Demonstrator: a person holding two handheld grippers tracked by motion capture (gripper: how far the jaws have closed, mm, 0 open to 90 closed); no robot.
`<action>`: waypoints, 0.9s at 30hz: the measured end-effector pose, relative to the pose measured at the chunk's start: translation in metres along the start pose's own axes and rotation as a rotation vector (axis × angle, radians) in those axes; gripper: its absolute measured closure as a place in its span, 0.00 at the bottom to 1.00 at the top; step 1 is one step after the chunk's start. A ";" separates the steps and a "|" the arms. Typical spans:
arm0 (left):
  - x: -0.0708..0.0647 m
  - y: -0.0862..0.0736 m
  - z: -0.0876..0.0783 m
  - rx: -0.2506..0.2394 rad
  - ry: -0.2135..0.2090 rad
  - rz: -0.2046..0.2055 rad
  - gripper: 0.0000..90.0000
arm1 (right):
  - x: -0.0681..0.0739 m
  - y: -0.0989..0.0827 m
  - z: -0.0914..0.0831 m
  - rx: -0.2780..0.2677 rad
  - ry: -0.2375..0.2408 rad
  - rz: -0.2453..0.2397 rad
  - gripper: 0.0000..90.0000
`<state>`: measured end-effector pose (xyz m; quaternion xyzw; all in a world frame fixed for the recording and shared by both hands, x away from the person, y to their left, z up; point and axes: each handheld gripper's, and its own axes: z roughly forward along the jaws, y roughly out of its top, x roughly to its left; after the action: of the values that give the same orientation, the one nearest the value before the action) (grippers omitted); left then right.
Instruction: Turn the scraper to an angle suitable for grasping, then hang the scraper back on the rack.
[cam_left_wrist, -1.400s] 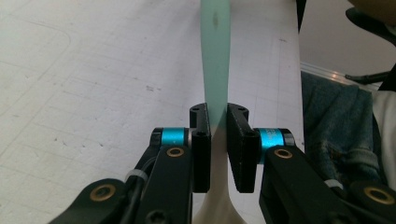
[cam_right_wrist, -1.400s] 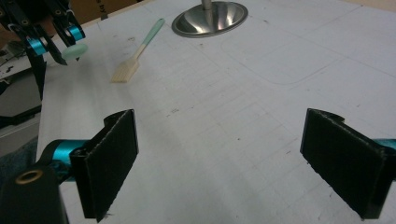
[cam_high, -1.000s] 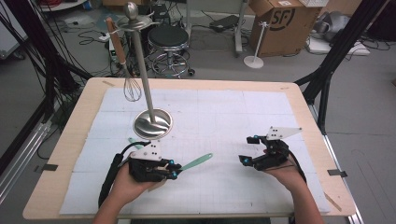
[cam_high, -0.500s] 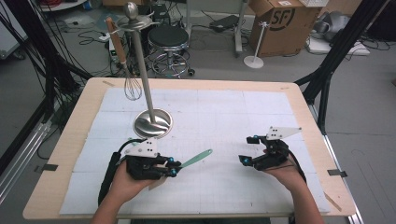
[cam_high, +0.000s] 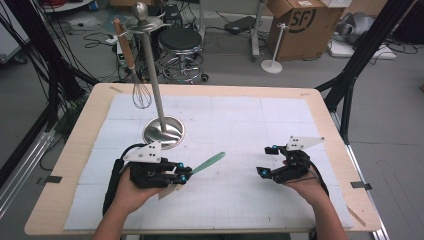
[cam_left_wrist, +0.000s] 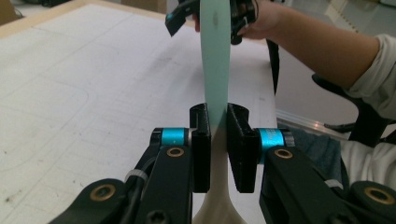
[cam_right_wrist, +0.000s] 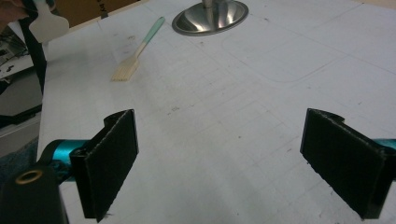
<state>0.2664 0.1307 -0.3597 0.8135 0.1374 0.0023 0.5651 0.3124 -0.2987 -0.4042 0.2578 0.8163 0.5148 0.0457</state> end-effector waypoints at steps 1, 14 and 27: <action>0.001 0.001 -0.001 -0.010 -0.002 -0.003 0.89 | 0.000 0.000 0.000 -0.004 0.001 -0.003 0.12; 0.002 0.002 -0.009 -0.039 0.014 -0.002 0.89 | 0.000 0.001 0.000 -0.005 -0.002 -0.001 0.12; 0.004 0.003 -0.014 -0.071 0.020 -0.014 0.89 | 0.000 0.000 0.000 -0.003 -0.003 0.000 0.12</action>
<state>0.2691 0.1431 -0.3522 0.7920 0.1487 0.0115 0.5920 0.3127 -0.2984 -0.4040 0.2583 0.8155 0.5158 0.0474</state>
